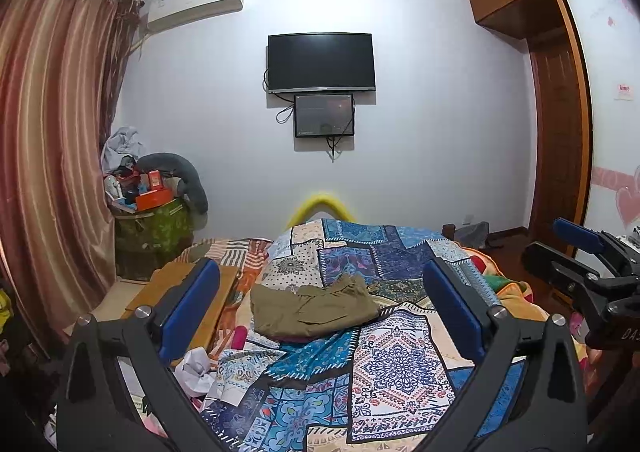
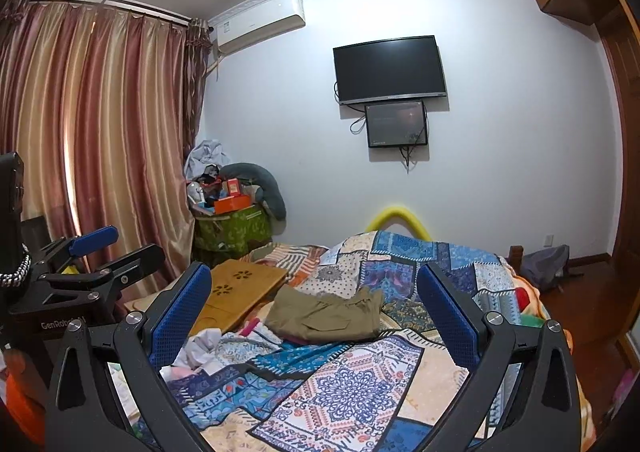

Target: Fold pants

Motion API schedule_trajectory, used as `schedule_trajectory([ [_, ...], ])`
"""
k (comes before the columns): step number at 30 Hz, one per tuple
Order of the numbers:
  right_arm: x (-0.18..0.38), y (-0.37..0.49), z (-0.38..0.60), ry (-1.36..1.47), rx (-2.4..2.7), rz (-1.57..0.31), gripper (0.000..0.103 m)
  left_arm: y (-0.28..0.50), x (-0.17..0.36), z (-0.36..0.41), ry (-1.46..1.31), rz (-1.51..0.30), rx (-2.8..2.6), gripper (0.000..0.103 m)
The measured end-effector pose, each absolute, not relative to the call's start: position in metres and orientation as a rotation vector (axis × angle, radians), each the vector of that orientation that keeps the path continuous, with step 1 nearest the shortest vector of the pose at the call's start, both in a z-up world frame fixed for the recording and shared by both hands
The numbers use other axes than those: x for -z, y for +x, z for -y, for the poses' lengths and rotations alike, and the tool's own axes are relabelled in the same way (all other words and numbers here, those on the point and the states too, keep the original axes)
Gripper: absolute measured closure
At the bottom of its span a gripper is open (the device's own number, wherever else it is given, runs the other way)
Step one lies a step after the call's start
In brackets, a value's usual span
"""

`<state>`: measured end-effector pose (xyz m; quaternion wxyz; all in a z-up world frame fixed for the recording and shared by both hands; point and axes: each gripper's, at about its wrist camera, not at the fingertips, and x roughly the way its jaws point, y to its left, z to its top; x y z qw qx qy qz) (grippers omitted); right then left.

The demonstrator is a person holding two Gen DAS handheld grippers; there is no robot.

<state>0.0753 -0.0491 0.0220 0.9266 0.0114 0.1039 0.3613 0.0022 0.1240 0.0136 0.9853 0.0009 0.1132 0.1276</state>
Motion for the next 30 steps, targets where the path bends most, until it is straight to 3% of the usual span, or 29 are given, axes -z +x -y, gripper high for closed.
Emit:
schedule_trajectory([
  [30,-0.021,0.074,0.0494,0.032,-0.749,-0.214,0.001,-0.0019,-0.0138,-0.1256,-0.01,-0.228,-0.236,0.0],
])
